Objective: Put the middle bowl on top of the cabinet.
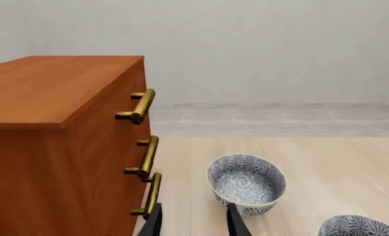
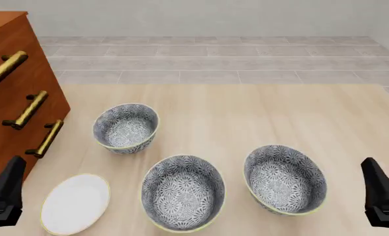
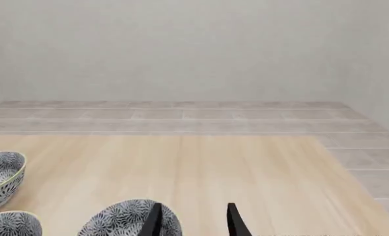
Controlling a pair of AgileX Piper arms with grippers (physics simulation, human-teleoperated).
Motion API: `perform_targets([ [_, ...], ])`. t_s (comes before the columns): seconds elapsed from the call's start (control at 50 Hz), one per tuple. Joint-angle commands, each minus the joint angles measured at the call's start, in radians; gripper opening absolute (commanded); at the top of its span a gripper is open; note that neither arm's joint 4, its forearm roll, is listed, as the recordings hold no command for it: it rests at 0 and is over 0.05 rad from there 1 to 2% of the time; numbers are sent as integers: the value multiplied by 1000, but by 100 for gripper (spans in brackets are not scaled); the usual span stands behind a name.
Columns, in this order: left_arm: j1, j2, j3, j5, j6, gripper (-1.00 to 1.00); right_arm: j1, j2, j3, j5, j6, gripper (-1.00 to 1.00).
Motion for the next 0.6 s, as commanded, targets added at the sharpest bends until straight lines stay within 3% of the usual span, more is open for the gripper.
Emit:
perform_targets([
  [0.02, -4, -2, -7, 15, -8, 100, 4, 14, -2, -3, 15, 100],
  [0.3, -6, -1, -37, 49, -11, 100, 3, -4, 2, 17, 43, 100],
  [0.34, -16, -1, -39, 56, -1, 100, 4, -4, 2, -5, 23, 100],
  [0.4, -31, -1, -36, 52, 11, 100, 5, -4, -150, 134, 27, 100],
  [0.46, -46, 1, -47, 65, 12, 100, 4, -4, -216, 201, 28, 100],
  [0.6, -83, 107, -84, 10, 29, 100, 0, -4, -260, 266, 47, 100],
])
